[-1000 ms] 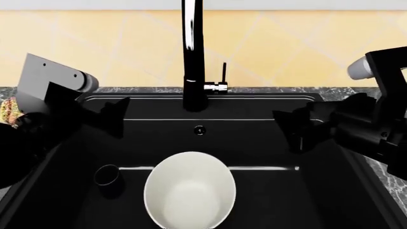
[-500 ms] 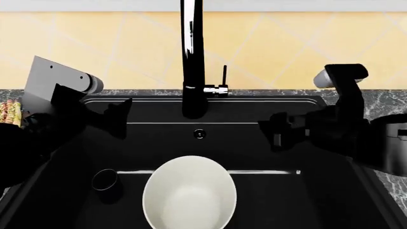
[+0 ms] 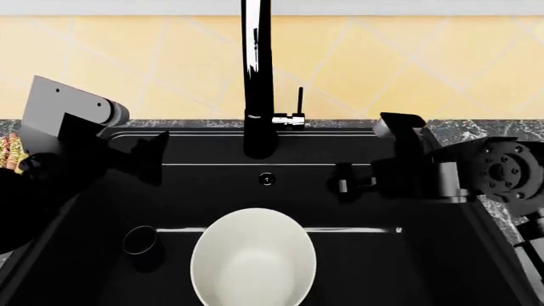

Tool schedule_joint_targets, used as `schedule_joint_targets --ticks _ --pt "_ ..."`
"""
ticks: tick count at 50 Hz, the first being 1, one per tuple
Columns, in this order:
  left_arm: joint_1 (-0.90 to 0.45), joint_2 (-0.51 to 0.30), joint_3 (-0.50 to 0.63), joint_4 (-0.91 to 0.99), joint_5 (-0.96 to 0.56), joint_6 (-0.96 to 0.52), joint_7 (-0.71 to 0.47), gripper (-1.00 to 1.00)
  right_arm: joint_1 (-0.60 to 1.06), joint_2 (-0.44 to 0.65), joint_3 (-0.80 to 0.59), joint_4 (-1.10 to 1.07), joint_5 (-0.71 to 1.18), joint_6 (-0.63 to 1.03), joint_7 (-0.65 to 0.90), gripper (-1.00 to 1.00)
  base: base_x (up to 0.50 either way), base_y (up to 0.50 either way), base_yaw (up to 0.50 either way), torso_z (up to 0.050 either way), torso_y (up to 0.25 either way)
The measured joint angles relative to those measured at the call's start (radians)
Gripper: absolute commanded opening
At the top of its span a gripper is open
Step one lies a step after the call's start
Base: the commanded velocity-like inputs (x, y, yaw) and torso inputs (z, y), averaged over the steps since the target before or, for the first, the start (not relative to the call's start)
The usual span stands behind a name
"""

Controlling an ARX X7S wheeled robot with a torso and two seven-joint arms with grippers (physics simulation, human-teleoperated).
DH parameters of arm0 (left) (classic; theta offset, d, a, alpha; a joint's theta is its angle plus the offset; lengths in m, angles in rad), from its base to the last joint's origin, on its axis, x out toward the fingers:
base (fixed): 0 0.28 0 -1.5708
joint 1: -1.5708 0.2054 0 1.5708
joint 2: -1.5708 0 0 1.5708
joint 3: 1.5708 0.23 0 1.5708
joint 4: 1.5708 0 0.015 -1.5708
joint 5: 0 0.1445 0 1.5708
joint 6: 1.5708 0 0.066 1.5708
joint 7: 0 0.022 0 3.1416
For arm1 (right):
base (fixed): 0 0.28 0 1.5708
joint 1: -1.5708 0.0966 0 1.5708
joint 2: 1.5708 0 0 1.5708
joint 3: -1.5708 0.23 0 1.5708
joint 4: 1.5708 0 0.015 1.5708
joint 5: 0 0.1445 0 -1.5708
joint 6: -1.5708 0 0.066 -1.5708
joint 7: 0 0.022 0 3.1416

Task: Pick the cup and bowl from the sink and place them on the counter for drying.

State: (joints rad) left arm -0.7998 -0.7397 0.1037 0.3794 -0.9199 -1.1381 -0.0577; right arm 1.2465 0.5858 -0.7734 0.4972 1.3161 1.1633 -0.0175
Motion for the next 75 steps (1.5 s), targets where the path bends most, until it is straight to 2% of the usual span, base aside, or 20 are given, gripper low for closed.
schedule_joint_targets --ticks 14,36,53,62,75 --pt "0.007 0.002 0.0 0.0 0.002 0.006 -0.012 1.0 0.038 -0.098 -0.134 0.193 -0.134 -0.042 -0.231 1.0 0.0 0.0 0.0 0.0 0.0" --pt "0.023 -0.012 -0.008 0.003 -0.009 0.016 -0.007 1.0 0.039 -0.202 -0.252 0.339 -0.241 -0.113 -0.434 1.0 0.0 0.0 0.0 0.0 0.0" --pt "0.038 -0.021 -0.013 -0.003 -0.009 0.033 0.0 1.0 0.035 -0.367 -0.348 0.653 -0.37 -0.268 -0.686 1.0 0.0 0.0 0.0 0.0 0.0" --pt "0.034 -0.009 0.001 -0.008 -0.002 0.035 -0.008 1.0 0.014 -0.414 -0.274 0.747 -0.472 -0.304 -0.756 1.0 0.0 0.0 0.0 0.0 0.0" --pt "0.038 -0.014 -0.001 -0.003 -0.005 0.034 -0.017 1.0 -0.042 -0.457 0.01 0.794 -0.764 -0.294 -0.848 1.0 0.0 0.0 0.0 0.0 0.0"
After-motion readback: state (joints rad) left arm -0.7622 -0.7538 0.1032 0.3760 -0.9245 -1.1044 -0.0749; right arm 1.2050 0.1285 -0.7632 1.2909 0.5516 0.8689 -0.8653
